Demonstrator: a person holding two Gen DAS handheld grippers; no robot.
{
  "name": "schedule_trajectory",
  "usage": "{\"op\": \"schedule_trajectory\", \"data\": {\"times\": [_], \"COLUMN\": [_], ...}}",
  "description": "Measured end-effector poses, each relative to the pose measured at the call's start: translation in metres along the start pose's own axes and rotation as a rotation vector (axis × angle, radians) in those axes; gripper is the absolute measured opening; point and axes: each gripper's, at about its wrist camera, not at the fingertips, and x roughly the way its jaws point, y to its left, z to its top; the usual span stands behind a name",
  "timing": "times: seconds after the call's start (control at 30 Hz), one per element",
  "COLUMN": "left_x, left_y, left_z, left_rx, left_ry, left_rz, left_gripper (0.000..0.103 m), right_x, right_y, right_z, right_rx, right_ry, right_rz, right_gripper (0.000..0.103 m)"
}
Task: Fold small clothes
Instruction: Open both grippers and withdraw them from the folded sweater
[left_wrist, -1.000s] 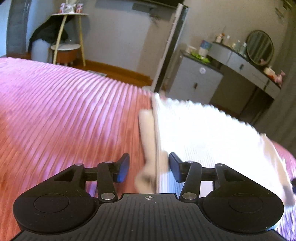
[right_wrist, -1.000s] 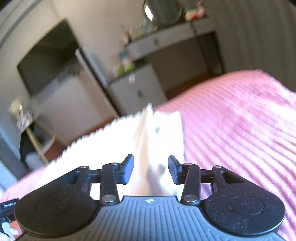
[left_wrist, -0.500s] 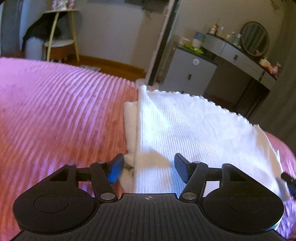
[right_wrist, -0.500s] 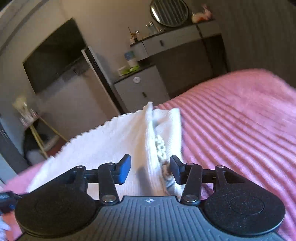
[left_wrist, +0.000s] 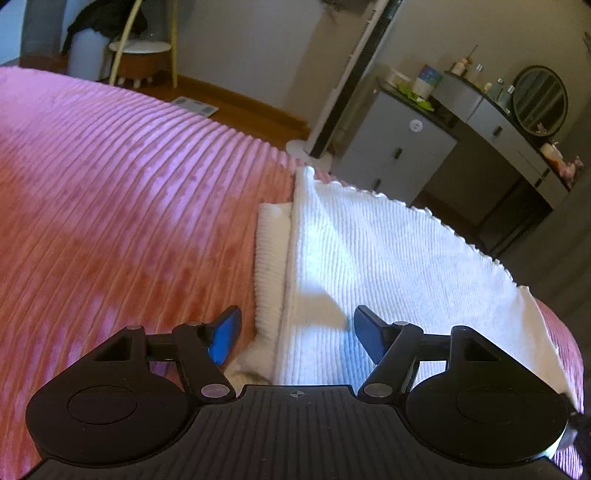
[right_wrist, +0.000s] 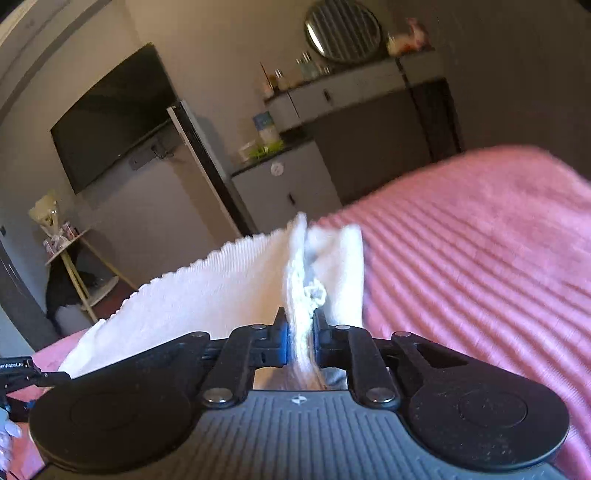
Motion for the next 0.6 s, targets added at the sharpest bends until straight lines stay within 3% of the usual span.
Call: {"op": "schedule_trajectory", "data": {"times": [0.1, 0.2, 0.27, 0.43, 0.6], "left_x": [0.001, 0.006, 0.009, 0.01, 0.012], "left_y": [0.002, 0.006, 0.006, 0.0, -0.005], "left_z": [0.001, 0.001, 0.001, 0.002, 0.0], "left_rx": [0.01, 0.01, 0.017, 0.048, 0.076], "left_ry": [-0.001, 0.016, 0.028, 0.035, 0.043], "left_rz": [-0.002, 0.004, 0.001, 0.013, 0.025], "left_gripper": [0.073, 0.073, 0.074, 0.075, 0.076], "right_x": [-0.007, 0.008, 0.011, -0.008, -0.015], "right_y": [0.007, -0.001, -0.003, 0.024, 0.042], "right_z": [0.003, -0.006, -0.008, 0.001, 0.002], "right_rx": [-0.068, -0.092, -0.072, -0.161, -0.207], "right_ry": [-0.018, 0.068, 0.073, -0.05, -0.087], "right_rz": [-0.034, -0.139, -0.147, -0.126, -0.024], "right_gripper": [0.01, 0.009, 0.011, 0.016, 0.02]}}
